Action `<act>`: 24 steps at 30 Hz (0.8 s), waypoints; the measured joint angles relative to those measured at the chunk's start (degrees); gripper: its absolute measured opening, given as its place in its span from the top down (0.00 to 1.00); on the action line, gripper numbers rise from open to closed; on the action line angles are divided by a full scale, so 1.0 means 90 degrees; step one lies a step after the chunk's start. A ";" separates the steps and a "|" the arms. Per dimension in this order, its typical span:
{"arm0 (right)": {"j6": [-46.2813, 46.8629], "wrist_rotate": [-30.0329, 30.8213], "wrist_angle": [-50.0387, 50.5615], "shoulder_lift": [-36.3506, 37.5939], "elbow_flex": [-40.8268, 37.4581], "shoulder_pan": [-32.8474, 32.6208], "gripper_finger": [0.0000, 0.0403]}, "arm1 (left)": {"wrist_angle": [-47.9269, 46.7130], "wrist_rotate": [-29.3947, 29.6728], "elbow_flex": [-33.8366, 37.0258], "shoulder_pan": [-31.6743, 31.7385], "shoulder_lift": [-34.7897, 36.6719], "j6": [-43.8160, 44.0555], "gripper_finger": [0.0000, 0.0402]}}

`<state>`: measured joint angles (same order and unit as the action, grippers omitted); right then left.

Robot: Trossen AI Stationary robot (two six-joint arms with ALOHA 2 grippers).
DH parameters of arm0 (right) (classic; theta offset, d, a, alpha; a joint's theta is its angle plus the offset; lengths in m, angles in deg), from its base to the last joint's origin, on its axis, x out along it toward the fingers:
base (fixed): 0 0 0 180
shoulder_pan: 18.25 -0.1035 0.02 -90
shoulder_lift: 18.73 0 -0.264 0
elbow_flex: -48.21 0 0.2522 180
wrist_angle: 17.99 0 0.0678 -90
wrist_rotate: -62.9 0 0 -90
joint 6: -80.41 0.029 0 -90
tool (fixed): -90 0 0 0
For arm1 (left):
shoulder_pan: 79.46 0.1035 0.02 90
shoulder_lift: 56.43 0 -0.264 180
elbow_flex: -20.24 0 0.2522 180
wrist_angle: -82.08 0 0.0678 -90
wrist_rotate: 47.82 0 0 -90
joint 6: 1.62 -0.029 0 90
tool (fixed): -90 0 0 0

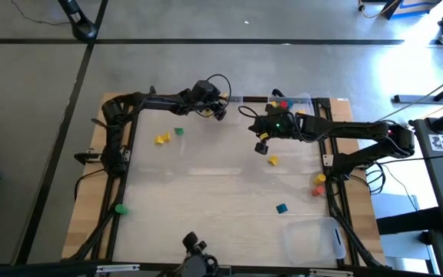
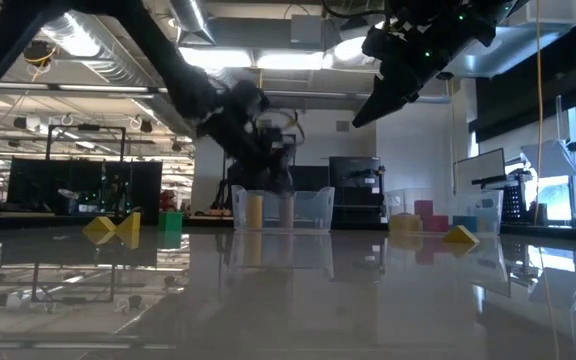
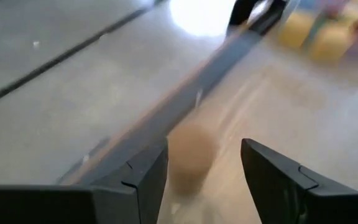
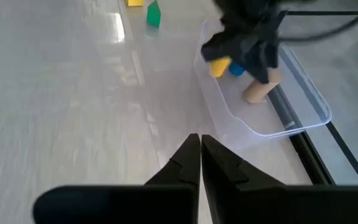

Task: Sort blocks by size
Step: Put the green cylindrical block into the top left transparent bin

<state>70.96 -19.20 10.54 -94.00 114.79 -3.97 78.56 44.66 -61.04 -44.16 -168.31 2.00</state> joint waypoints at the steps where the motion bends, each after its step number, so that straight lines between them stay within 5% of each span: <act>1: 0.0002 0.0000 0.0004 0.0000 0.0000 0.0000 0.96 | -0.0017 0.0002 -0.0002 -0.0018 0.0157 -0.0026 0.53; 9: -0.0001 0.0000 0.0058 0.0000 0.0000 0.0000 0.96 | -0.1203 0.0053 -0.0017 -0.0330 0.1687 -0.0602 0.53; 16: -0.0037 -0.0001 0.0054 0.0000 0.0000 0.0000 0.96 | -0.3415 0.0066 -0.0032 -0.1040 0.3138 -0.0818 0.53; 24: -0.0151 -0.0168 0.0059 0.0002 0.0000 -0.0002 0.96 | -0.6236 0.0068 -0.0032 -0.2536 0.4095 0.0401 0.52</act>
<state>69.60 -20.70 11.07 -93.97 114.79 -3.99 22.44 45.28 -61.33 -66.99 -131.46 5.61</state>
